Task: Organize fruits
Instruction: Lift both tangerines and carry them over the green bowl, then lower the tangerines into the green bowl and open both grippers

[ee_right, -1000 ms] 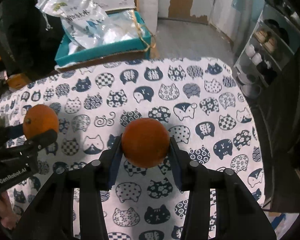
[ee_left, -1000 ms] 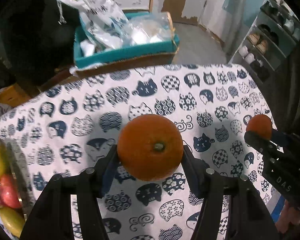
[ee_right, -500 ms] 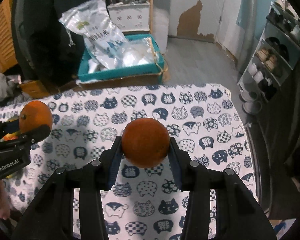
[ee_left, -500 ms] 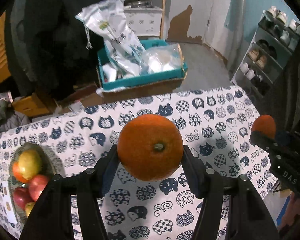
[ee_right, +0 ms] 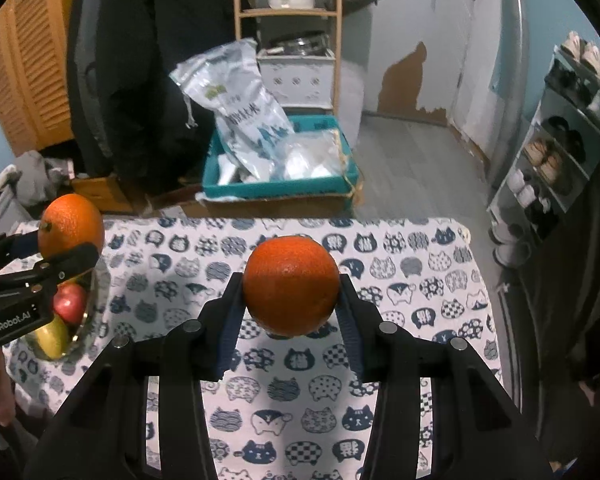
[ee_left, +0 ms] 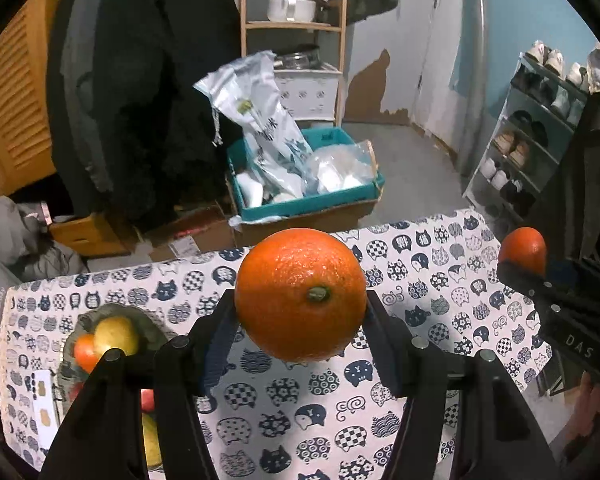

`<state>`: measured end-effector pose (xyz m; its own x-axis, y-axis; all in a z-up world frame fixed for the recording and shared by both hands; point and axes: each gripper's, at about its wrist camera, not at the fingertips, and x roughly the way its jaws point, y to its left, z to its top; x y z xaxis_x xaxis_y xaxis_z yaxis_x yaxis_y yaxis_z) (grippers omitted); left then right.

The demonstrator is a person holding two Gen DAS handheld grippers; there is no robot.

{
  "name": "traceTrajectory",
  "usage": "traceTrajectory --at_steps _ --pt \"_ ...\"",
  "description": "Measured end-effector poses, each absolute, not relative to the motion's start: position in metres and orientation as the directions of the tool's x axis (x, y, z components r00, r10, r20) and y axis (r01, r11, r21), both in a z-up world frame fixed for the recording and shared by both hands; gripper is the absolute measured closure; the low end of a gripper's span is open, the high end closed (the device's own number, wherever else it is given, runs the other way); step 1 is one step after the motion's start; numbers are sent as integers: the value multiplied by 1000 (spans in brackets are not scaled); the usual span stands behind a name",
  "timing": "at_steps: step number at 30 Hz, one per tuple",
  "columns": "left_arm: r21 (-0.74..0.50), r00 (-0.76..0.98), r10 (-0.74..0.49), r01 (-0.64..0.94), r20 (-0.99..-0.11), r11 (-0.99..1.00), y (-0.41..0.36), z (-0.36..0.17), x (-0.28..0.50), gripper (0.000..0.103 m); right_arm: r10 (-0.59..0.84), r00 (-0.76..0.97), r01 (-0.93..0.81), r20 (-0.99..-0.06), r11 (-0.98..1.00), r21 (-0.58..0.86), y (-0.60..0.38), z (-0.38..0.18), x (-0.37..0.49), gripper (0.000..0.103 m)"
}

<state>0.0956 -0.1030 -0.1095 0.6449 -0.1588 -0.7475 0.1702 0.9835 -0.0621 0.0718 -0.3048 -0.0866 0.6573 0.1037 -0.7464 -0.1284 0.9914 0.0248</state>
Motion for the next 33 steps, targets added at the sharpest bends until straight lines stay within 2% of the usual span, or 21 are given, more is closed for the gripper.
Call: traceTrajectory --at_steps 8,20,33 --pt "-28 687 -121 145 -717 989 -78 -90 76 40 147 691 -181 -708 983 27 -283 -61 61 59" --pt "-46 739 -68 51 -671 998 -22 -67 51 40 228 720 -279 -656 960 27 -236 -31 50 59" --pt "-54 725 11 -66 -688 996 42 -82 47 40 311 668 -388 -676 921 41 -167 -38 68 59"
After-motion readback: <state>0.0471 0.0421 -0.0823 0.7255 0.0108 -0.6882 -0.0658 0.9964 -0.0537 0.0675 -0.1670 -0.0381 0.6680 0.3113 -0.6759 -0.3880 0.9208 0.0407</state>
